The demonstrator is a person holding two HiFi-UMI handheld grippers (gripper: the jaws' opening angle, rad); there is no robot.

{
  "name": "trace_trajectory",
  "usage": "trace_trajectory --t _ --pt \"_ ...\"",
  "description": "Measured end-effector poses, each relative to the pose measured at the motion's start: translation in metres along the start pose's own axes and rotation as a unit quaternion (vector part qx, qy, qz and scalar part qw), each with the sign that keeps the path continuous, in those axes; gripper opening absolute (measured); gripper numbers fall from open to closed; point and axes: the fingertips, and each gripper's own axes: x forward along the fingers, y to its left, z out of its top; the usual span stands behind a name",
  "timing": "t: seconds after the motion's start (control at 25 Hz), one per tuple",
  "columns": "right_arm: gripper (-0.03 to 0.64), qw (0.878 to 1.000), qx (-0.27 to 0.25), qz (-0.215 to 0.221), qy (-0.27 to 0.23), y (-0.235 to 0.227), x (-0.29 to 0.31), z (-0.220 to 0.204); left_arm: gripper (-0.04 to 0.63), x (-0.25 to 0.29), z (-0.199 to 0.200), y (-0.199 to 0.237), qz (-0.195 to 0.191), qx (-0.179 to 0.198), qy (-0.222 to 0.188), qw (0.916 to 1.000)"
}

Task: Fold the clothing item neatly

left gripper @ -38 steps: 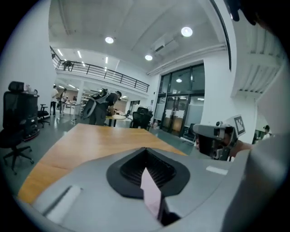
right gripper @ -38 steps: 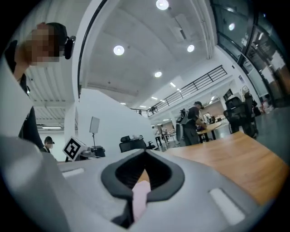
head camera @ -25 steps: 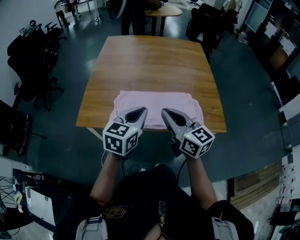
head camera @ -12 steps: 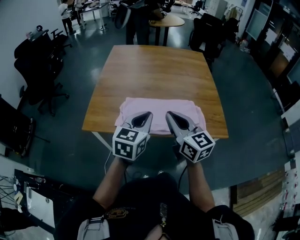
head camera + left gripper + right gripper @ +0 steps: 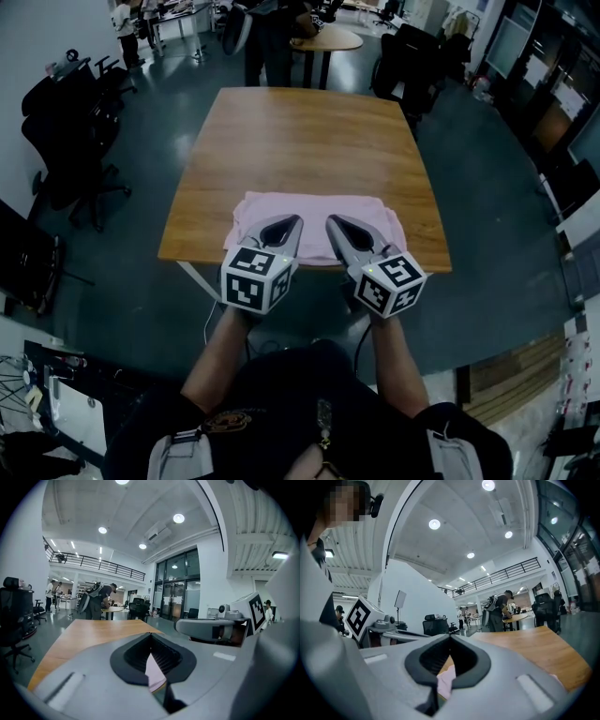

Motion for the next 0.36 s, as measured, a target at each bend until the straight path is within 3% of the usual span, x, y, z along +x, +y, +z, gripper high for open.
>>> trace_trajectory --t 0.36 --pt "0.003 1.0 -0.001 -0.002 0.003 -0.0035 0.0014 -0.0004 0.008 0.0071 0.0009 -0.0027 -0.012 0.003 0.005 0.9999"
